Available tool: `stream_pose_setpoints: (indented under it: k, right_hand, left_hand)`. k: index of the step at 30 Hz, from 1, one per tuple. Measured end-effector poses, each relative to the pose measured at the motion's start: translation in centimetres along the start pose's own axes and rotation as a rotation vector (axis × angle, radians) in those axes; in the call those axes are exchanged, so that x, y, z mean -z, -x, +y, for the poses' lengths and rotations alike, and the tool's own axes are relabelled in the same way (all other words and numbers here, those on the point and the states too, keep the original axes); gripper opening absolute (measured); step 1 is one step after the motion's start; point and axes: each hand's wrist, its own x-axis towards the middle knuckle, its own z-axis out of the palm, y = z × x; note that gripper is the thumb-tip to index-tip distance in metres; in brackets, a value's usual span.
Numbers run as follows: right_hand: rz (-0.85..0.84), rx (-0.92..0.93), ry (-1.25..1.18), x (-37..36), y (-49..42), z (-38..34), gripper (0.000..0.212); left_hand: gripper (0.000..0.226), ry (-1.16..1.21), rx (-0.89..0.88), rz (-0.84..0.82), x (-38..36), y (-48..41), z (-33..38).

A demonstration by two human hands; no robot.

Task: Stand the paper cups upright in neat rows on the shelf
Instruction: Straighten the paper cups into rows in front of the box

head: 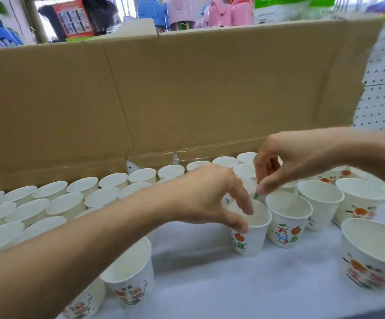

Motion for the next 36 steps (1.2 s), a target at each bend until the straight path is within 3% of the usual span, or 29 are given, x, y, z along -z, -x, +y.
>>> stream_pose_setpoints:
  k: [5,8,13,18,25,36]
  right_hand:
    - [-0.117,-0.122,0.182,-2.5,3.7,-0.1,0.023]
    - [-0.07,-0.11,0.285,-4.1,3.8,-0.5,0.02]
    - [0.011,-0.01,0.299,-5.0,3.0,-2.7,0.021]
    - [0.053,0.058,0.274,-5.5,2.1,-4.4,0.015]
    - [0.181,0.102,0.18,-6.5,1.2,-5.6,0.015]
    - [0.395,0.174,0.16,-9.0,-2.9,-5.0,0.019]
  left_hand:
    - [0.009,-0.06,0.031,-0.027,-0.7,-0.4,-0.5]
    - [0.006,-0.021,0.069,-0.017,-0.6,0.7,-0.9]
    - [0.03,-0.112,0.1,-0.02,-0.8,2.2,-1.6]
    - [0.012,-0.316,0.056,0.067,-1.6,1.2,-1.1]
    - [0.008,-0.035,0.208,0.034,2.7,4.4,-3.4]
    - [0.009,-0.021,0.381,-0.044,0.9,6.1,-5.0]
